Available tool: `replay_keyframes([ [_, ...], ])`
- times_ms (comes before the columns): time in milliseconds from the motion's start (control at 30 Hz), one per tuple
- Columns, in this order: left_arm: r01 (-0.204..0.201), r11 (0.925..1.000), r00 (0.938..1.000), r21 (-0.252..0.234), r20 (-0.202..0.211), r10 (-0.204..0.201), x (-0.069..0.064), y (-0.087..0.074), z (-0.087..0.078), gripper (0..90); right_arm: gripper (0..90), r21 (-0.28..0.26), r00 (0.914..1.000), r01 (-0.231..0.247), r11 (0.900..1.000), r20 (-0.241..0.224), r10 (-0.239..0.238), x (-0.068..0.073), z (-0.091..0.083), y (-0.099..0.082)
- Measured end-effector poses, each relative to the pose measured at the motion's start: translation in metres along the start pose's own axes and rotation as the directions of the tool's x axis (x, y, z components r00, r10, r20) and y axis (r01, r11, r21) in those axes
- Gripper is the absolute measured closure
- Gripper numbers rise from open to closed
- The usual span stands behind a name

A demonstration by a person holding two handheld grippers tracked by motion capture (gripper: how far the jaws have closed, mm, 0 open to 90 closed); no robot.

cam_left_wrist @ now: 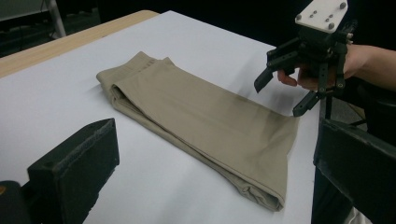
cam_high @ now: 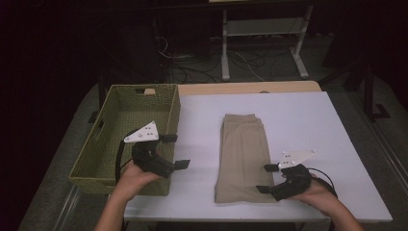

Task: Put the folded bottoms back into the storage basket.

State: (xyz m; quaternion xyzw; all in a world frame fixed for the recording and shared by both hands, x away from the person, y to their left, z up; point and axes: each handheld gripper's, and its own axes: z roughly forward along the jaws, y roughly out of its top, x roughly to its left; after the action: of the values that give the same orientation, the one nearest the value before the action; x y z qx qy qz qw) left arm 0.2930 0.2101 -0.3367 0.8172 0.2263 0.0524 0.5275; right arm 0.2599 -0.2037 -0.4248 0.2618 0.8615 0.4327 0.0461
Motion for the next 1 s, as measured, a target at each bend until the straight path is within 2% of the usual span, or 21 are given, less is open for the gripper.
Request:
replay_keyframes([
  [67,-0.002,1.0,1.0,-0.001,-0.002,0.002,0.0,0.0,0.0,0.4,14.2,-0.003,0.9992,-0.019,0.9998,0.036,0.019,0.0,-0.006,-0.007],
  [200,0.001,1.0,1.0,-0.004,0.0,-0.001,0.0,0.0,0.0,0.4,11.7,-0.01,0.9966,-0.038,0.9992,0.072,0.039,0.001,-0.014,-0.018],
  [467,0.009,1.0,0.9999,-0.002,0.008,-0.009,0.002,0.0,0.0,0.4,0.0,-0.013,0.9909,-0.072,0.9973,0.113,0.073,0.002,-0.021,-0.034],
  [633,0.006,1.0,0.9999,0.004,0.011,-0.006,0.002,0.001,0.0,0.4,0.0,-0.021,0.9908,-0.066,0.9976,0.117,0.068,0.0,-0.02,-0.035],
  [867,0.008,1.0,0.9999,0.001,0.01,-0.008,0.002,0.002,0.0,0.4,0.0,-0.024,0.9931,-0.059,0.998,0.1,0.061,-0.001,-0.017,-0.035],
  [1000,0.009,0.9998,0.9999,-0.02,0.015,-0.008,0.002,0.004,0.0,0.4,0.0,-0.03,0.9935,-0.054,0.9981,0.099,0.056,-0.001,-0.017,-0.034],
])
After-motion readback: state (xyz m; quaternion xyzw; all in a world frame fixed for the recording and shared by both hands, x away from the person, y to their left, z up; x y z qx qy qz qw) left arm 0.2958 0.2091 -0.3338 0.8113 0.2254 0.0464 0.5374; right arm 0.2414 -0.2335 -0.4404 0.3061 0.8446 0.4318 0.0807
